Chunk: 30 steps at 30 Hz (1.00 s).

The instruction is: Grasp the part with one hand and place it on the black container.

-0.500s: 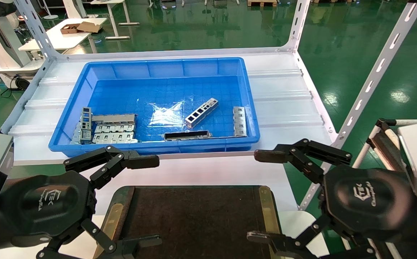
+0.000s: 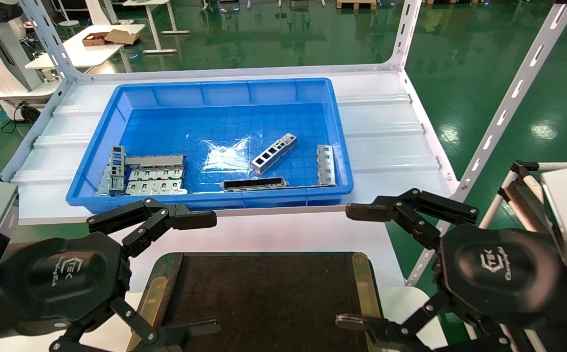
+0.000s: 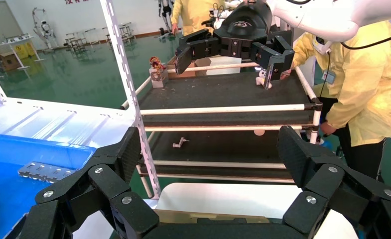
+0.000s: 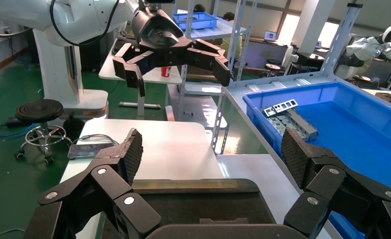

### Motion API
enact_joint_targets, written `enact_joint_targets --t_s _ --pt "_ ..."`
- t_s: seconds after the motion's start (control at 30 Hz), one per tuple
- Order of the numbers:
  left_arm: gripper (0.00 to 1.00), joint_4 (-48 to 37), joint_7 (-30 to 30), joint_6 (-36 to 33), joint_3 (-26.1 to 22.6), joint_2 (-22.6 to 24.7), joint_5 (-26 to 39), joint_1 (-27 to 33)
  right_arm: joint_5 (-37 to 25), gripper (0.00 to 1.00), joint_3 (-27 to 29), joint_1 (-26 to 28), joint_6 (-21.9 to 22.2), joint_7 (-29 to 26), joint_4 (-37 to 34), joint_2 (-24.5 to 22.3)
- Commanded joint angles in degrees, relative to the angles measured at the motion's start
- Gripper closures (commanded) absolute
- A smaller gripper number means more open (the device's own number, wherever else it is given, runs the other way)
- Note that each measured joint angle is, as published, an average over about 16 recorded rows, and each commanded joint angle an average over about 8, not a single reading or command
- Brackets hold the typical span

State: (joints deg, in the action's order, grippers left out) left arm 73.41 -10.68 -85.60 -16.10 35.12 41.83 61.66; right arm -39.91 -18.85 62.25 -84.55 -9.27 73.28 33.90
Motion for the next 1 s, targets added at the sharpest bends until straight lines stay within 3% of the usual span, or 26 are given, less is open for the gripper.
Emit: enact_joint_targets --t_s 0.03,0.7,1.0 --pt "0.0 0.0 0.0 0.0 0.0 0.0 0.0 0.0 0.0 0.0 0.0 0.0 0.0 0.0 0.0 0.0" --pt "0.0 0.2 0.1 0.5 -0.2 0.7 0.3 0.3 0.0 0.0 0.0 0.0 0.0 0.0 0.0 0.0" --pt "0.0 -0.6 -0.3 6.3 -1.9 4.4 4.9 2.7 0.0 0.0 0.0 0.0 0.0 0.0 0.0 0.0"
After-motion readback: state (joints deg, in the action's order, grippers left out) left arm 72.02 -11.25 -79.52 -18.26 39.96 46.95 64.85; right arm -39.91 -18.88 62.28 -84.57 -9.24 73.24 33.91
